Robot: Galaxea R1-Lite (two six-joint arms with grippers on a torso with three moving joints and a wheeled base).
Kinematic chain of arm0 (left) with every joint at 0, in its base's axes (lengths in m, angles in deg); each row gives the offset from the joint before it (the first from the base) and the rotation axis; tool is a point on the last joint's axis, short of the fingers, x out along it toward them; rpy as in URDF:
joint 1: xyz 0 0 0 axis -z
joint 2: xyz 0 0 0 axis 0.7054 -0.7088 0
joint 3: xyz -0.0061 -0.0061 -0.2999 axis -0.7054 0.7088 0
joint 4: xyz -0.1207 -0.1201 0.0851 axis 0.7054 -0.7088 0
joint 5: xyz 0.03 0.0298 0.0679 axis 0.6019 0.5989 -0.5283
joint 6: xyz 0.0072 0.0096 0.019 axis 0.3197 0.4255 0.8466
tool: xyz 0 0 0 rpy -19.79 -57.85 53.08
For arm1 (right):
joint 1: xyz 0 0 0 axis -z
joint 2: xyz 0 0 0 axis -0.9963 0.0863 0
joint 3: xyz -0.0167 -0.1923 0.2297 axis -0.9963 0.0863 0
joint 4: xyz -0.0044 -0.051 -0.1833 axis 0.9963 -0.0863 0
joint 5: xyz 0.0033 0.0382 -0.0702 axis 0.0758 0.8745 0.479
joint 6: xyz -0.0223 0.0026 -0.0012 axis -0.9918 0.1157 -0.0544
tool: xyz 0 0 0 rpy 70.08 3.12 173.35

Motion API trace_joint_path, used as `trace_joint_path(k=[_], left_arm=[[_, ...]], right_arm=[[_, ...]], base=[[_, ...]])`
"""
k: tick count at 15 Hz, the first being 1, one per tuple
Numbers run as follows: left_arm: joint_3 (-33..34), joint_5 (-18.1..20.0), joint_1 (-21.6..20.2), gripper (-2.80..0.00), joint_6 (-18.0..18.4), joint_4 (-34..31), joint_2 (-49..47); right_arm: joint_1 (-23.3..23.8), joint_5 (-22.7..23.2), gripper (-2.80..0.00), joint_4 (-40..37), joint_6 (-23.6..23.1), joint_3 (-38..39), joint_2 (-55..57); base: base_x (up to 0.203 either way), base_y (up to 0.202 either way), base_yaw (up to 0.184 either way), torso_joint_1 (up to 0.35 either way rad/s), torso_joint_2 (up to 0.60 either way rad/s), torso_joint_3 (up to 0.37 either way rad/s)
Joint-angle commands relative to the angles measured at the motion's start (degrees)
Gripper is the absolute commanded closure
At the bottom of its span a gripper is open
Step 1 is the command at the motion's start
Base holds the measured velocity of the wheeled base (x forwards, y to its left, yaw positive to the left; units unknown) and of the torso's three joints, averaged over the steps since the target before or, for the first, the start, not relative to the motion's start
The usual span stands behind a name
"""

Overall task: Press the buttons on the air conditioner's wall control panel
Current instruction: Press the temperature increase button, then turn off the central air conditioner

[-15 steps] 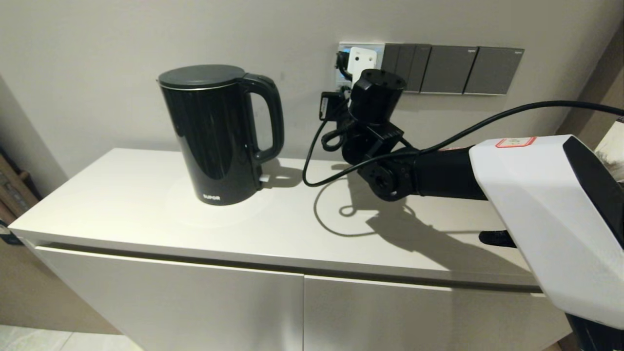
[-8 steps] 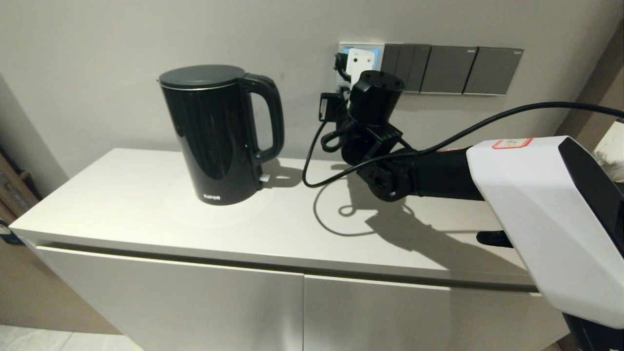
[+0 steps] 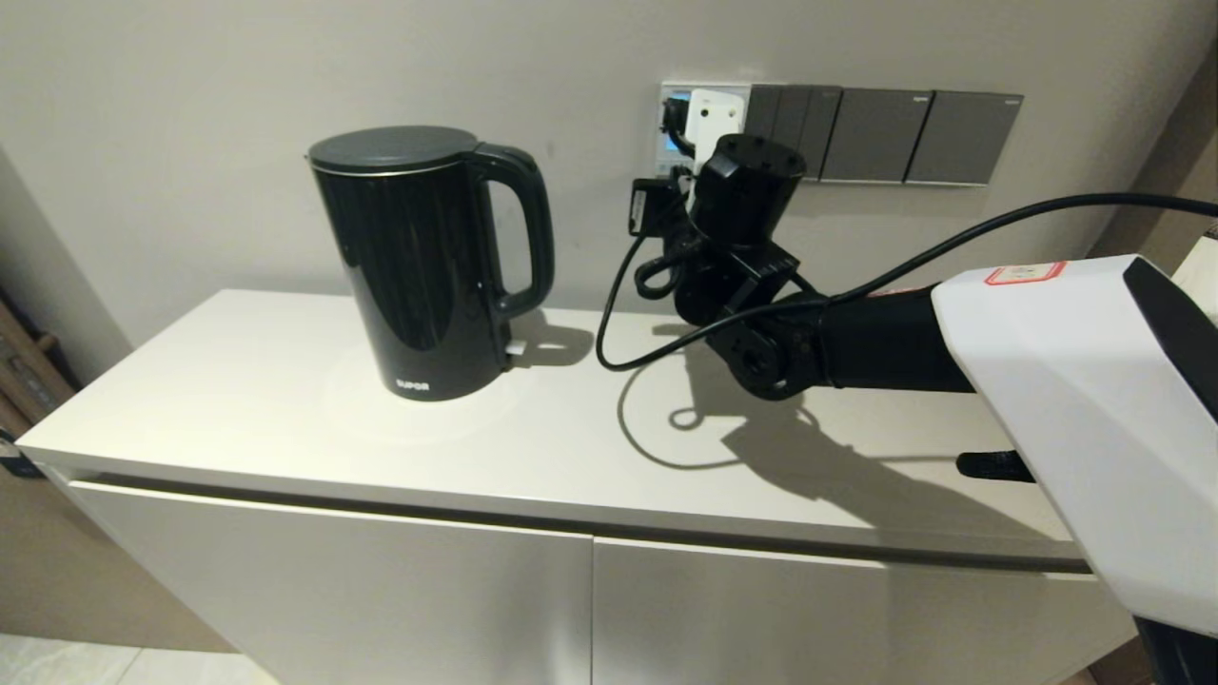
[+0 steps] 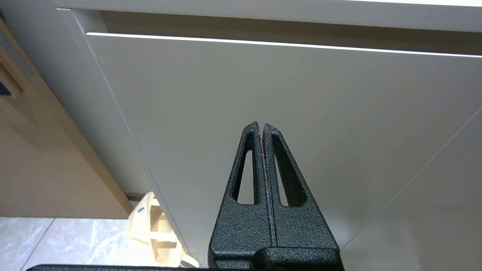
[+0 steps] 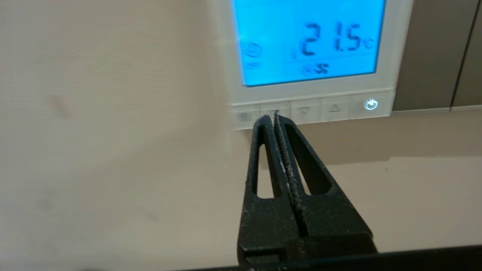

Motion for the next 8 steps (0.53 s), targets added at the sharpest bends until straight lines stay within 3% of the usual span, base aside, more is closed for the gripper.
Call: trace_joint_path(k=[1,8], left_arm=[[0.0,0.0,0.0,0.00,0.0,-0.1,0.0],[0.0,0.0,0.0,0.00,0.0,-0.1,0.0]], right_arm=[[-0.9,-0.4,0.00,0.9,-0.3,2.3,-2.8],[1.9,-1.3,0.00,3.3,-0.5,18.0,-16.9]], base=[[0.000,0.000,0.000,0.000,0.00,0.000],[0.000,0.000,0.000,0.000,0.00,0.000]])
